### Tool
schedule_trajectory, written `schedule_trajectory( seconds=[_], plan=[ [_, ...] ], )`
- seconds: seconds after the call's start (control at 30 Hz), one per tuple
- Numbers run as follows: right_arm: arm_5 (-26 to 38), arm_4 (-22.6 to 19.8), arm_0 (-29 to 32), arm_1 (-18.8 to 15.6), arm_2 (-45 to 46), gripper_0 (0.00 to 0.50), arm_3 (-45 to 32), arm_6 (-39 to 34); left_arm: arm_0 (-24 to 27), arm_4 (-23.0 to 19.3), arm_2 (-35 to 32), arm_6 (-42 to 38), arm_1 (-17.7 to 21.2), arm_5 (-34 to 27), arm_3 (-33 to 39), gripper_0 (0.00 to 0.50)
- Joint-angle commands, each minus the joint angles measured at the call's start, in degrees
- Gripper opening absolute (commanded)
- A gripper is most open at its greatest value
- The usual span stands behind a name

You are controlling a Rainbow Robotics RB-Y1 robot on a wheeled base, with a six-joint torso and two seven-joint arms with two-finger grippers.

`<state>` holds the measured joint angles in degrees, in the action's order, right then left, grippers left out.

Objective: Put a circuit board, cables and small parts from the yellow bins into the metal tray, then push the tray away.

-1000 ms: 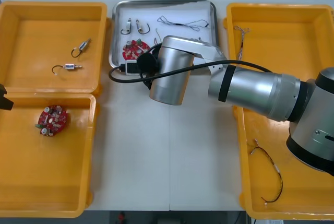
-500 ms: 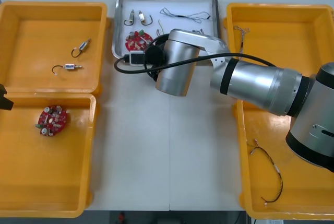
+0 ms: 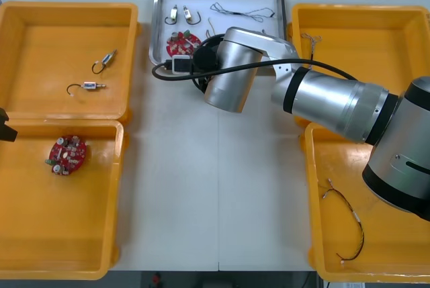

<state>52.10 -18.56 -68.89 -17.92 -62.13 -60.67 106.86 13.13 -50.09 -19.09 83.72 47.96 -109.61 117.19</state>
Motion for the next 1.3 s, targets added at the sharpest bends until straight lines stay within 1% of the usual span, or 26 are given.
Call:
schedule_trajectory(
  seconds=[0.03,0.07,0.17,0.2,0.37,0.4,0.47,0.5,0.57,0.63,0.83,0.9,0.97,1.07,1.13,1.2,1.3],
  plan=[
    [1.3,-1.5,-0.9,0.3,2.1,0.500,0.0,1.0,-1.0,-0.3,-2.0,-3.4,1.5,-0.4,1.8,0.500],
    [2.0,-2.1,-0.9,0.3,2.7,0.500,-0.2,1.1,-1.0,-0.3,-2.0,-3.4,1.5,-0.4,1.8,0.500],
    [7.1,-5.8,-0.9,0.3,6.1,0.500,-2.4,1.9,-1.0,-0.3,-2.0,-3.4,1.5,-0.4,1.8,0.500],
    [8.2,-6.3,-0.9,0.3,6.6,0.500,-3.0,1.9,-1.0,-0.3,-2.0,-3.4,1.5,-0.4,1.8,0.500],
    [18.3,-11.5,-0.7,0.3,12.6,0.500,-8.7,2.5,-1.0,-0.3,-2.0,-3.4,1.5,-0.4,1.8,0.500],
    [19.5,-12.0,-0.7,0.3,13.4,0.500,-9.4,2.5,-1.0,-0.3,-2.0,-3.4,1.5,-0.4,1.8,0.500],
    [24.8,-13.1,-0.7,0.3,16.1,0.500,-12.5,2.6,-1.0,-0.3,-2.0,-3.4,1.5,-0.4,1.8,0.500],
    [25.9,-13.2,-0.7,0.3,16.7,0.500,-13.3,2.6,-1.0,-0.3,-2.0,-3.4,1.5,-0.4,1.8,0.500],
    [31.2,-13.3,0.0,0.3,19.6,0.500,-17.5,2.6,-1.0,-0.3,-2.0,-3.4,1.5,-0.4,1.8,0.500],
    [34.9,-13.3,1.0,0.3,22.2,0.500,-20.7,2.4,-1.0,-0.3,-2.0,-3.4,1.5,-0.4,1.8,0.500],
    [44.8,-13.3,6.8,0.3,30.1,0.500,-31.5,1.3,-1.0,-0.3,-2.0,-3.4,1.5,-0.4,1.8,0.500],
    [47.4,-14.1,8.4,0.3,32.4,0.500,-33.9,1.0,-1.0,-0.3,-2.0,-3.4,1.5,-0.4,1.8,0.500],
    [51.0,-16.2,10.6,0.3,36.3,0.500,-36.2,0.3,-1.0,-0.3,-2.0,-3.4,1.5,-0.4,1.8,0.500],
    [55.6,-18.6,14.3,0.3,41.7,0.500,-38.9,-2.8,-1.0,-0.3,-2.0,-3.4,1.5,-0.4,1.8,0.500],
    [57.9,-19.1,16.7,0.2,44.1,0.500,-40.4,-4.7,-1.0,-0.3,-2.0,-3.4,1.5,-0.4,1.8,0.500],
    [57.9,-18.4,19.4,-0.1,45.8,0.500,-42.4,-7.0,-1.0,-0.3,-2.0,-3.4,1.5,-0.4,1.8,0.500],
    [57.9,-17.6,23.9,-1.3,47.7,0.500,-47.3,-12.5,-1.0,-0.3,-2.0,-3.4,1.5,-0.4,1.8,0.500]
  ],
)
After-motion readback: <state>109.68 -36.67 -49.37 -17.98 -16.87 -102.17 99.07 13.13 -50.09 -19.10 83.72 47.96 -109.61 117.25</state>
